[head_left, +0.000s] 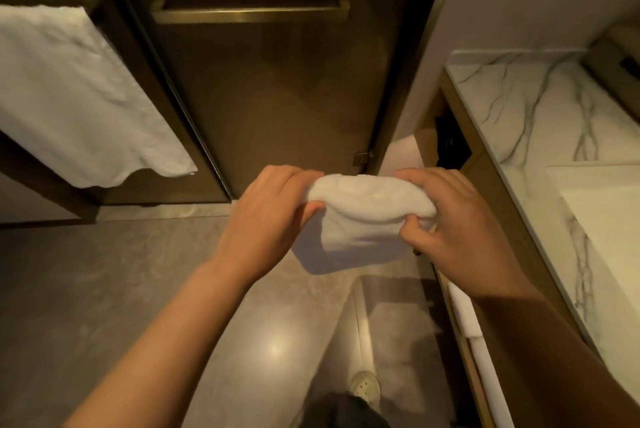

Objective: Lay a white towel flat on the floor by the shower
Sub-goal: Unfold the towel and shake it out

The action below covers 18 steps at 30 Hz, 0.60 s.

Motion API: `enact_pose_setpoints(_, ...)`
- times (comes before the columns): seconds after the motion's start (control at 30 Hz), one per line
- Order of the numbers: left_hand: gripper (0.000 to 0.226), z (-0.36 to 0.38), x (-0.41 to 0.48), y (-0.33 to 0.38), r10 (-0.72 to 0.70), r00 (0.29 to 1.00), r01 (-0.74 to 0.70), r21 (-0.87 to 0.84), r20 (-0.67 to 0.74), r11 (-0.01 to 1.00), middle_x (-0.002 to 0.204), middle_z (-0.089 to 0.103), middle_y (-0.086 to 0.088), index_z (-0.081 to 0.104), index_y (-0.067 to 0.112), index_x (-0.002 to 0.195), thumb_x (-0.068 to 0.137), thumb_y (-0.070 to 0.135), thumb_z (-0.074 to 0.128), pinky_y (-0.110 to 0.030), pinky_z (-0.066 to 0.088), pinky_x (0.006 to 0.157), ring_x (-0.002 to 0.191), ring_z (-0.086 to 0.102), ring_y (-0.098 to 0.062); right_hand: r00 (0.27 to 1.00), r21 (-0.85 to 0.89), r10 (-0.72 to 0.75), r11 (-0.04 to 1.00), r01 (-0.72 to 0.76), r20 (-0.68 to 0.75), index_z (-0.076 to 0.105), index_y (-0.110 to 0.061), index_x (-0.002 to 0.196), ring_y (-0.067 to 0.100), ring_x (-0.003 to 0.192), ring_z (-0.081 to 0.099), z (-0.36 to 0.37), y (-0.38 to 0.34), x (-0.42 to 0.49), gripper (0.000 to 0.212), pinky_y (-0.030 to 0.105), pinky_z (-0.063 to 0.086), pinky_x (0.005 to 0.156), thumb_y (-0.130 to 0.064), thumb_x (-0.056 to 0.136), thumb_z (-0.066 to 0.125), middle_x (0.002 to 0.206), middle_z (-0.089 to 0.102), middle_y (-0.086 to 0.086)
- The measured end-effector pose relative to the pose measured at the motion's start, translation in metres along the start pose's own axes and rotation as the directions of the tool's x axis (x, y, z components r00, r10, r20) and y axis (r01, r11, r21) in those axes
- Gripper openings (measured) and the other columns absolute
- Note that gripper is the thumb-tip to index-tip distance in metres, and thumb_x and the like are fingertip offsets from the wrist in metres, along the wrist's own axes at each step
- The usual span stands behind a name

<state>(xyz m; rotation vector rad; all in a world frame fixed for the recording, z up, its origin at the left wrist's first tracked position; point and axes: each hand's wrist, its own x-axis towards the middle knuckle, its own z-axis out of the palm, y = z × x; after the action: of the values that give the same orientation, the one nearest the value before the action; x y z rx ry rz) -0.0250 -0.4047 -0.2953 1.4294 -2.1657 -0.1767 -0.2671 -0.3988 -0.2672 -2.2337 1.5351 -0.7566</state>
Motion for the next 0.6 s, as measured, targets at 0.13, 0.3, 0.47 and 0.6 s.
enact_pose_setpoints(0.13, 0.029, -0.047, -0.051, 0.003, -0.005, 1.000, 0.005, -0.032, 0.003, 0.999, 0.108, 0.059, -0.003, 0.058, 0.017, 0.117, 0.097, 0.034, 0.045, -0.028, 0.038, 0.082, 0.099, 0.047, -0.018, 1.000, -0.086, -0.009, 0.996, 0.009, 0.004, 0.046, -0.029, 0.130, 0.004, 0.114, 0.040, 0.006, -0.067, -0.039, 0.051, 0.026, 0.037, 0.090, -0.016, 0.082, 0.055, 0.119, 0.047, -0.014)
enact_pose_setpoints(0.3, 0.026, -0.116, -0.118, 0.009, 0.058, 0.998, -0.058, 0.054, 0.003, 0.997, 0.107, 0.061, -0.007, 0.059, 0.014, 0.114, 0.096, 0.029, 0.049, -0.031, 0.038, 0.080, 0.096, 0.051, -0.023, 1.000, -0.035, 0.017, 0.999, -0.017, 0.001, 0.040, -0.030, 0.135, 0.005, 0.121, 0.036, 0.025, -0.141, -0.095, 0.056, 0.020, 0.031, 0.094, -0.015, 0.083, 0.052, 0.131, 0.044, -0.010)
enact_pose_setpoints(0.47, 0.025, -0.177, -0.177, 0.023, 0.106, 0.994, -0.104, 0.142, -0.011, 0.984, 0.107, 0.063, -0.008, 0.061, 0.011, 0.113, 0.094, 0.026, 0.056, -0.037, 0.045, 0.078, 0.095, 0.055, -0.027, 1.000, 0.081, 0.011, 0.997, -0.009, -0.019, 0.037, -0.040, 0.134, -0.011, 0.111, 0.031, 0.033, -0.205, -0.144, 0.059, 0.006, 0.028, 0.083, -0.034, 0.083, 0.065, 0.122, 0.038, -0.025)
enact_pose_setpoints(0.6, 0.028, -0.213, -0.221, 0.041, 0.152, 0.987, -0.143, 0.161, -0.047, 0.977, 0.107, 0.064, -0.008, 0.061, 0.011, 0.114, 0.094, 0.030, 0.055, -0.033, 0.045, 0.078, 0.095, 0.057, -0.025, 0.997, 0.094, 0.002, 0.996, 0.005, -0.076, 0.044, -0.046, 0.120, -0.011, 0.098, 0.042, 0.025, -0.246, -0.177, 0.045, 0.009, 0.035, 0.073, -0.045, 0.080, 0.066, 0.106, 0.043, -0.031)
